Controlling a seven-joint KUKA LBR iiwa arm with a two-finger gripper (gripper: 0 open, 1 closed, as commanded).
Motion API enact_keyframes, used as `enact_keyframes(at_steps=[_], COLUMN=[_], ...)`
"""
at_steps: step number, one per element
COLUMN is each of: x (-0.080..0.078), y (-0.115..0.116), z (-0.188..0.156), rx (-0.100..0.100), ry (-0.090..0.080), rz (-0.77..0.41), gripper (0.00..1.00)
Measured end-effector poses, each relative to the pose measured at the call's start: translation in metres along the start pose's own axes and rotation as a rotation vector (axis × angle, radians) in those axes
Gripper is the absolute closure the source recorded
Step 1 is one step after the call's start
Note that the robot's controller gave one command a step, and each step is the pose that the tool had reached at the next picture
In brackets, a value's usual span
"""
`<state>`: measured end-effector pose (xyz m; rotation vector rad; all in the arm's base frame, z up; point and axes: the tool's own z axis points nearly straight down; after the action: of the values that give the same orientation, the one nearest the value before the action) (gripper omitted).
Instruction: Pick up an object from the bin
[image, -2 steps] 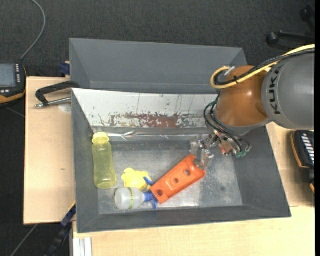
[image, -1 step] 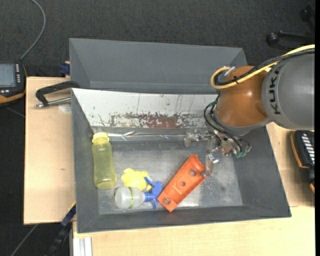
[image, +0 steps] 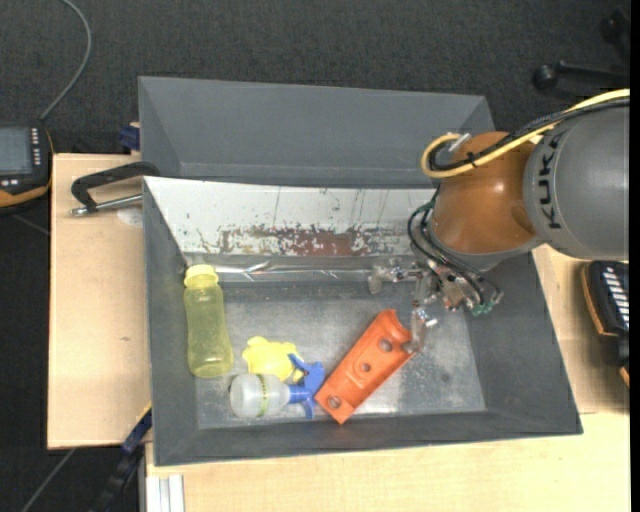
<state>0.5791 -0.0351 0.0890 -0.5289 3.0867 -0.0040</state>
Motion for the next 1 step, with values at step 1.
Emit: enact_keyframes(at_steps=[1], x=[0.0026], y=[0.0019], z=[0.0008], rx=[0.001], ry=[-0.003], rz=[-0.011], gripper=[0.0])
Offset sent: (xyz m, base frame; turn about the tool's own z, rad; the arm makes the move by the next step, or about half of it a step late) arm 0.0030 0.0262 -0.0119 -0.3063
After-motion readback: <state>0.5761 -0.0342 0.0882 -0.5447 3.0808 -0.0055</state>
